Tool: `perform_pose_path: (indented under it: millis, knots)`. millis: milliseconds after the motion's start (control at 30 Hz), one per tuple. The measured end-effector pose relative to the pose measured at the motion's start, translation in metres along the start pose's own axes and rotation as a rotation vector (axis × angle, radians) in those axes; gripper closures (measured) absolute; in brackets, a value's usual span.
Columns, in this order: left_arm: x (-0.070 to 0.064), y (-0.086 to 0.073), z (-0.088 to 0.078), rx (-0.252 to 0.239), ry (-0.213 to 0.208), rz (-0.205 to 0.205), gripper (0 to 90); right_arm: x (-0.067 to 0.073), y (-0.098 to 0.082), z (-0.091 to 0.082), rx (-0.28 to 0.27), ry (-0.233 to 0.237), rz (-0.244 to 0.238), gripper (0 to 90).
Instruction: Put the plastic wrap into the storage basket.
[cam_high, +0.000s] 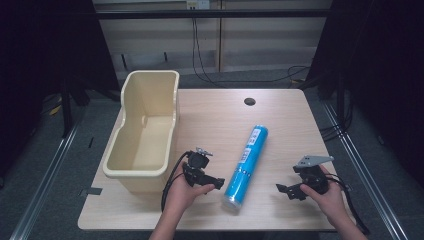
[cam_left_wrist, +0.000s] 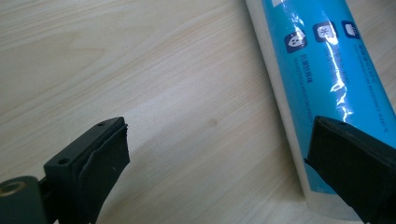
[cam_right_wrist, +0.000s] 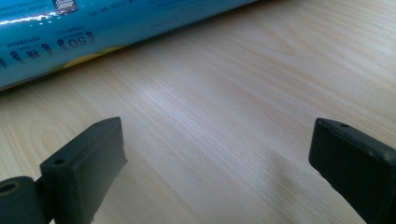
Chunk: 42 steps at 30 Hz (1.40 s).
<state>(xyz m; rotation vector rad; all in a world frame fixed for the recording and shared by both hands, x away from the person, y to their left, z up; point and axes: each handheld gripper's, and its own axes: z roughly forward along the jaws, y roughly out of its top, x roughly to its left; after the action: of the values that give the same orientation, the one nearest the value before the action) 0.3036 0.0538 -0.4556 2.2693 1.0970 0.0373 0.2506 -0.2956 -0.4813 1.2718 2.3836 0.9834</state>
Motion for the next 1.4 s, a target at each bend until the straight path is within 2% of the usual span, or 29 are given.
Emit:
perform_pose_path:
  millis: [300,600,833,867,967,1133,1200,1267,1333,1400]
  knots:
    - [-0.006,0.015,0.004,0.03,-0.014,0.008,5.2,0.0,-0.002,-0.001,-0.002,0.002,0.002,3.5]
    - [-0.01,0.033,0.009,0.042,-0.019,0.012,5.3,-0.001,-0.003,0.0,-0.006,0.01,0.008,3.5]
    - [-0.017,0.05,0.013,0.036,-0.031,0.02,5.3,-0.002,-0.003,-0.002,-0.009,0.008,0.007,3.5]
    - [-0.019,0.052,0.015,0.03,-0.033,0.012,5.3,-0.002,-0.003,-0.002,-0.009,0.008,0.007,3.5]
    - [-0.022,0.06,0.019,0.045,-0.048,0.027,5.3,-0.002,-0.003,-0.003,-0.007,0.005,0.023,3.5]
    - [-0.028,0.07,0.025,0.043,-0.049,0.01,4.6,-0.003,-0.003,-0.004,-0.015,0.008,0.012,3.5]
    - [-0.028,0.073,0.027,0.057,-0.059,0.014,4.5,-0.003,-0.003,-0.004,-0.016,0.007,0.014,3.6]
    - [-0.03,0.076,0.029,0.066,-0.052,0.028,4.3,-0.003,-0.003,-0.005,-0.022,0.006,0.014,3.6]
    - [-0.032,0.079,0.031,0.066,-0.055,0.01,4.0,-0.003,-0.003,-0.005,-0.023,0.004,0.016,3.6]
    - [-0.032,0.081,0.033,0.079,-0.062,0.014,3.8,-0.004,-0.003,-0.005,-0.027,0.003,0.013,3.6]
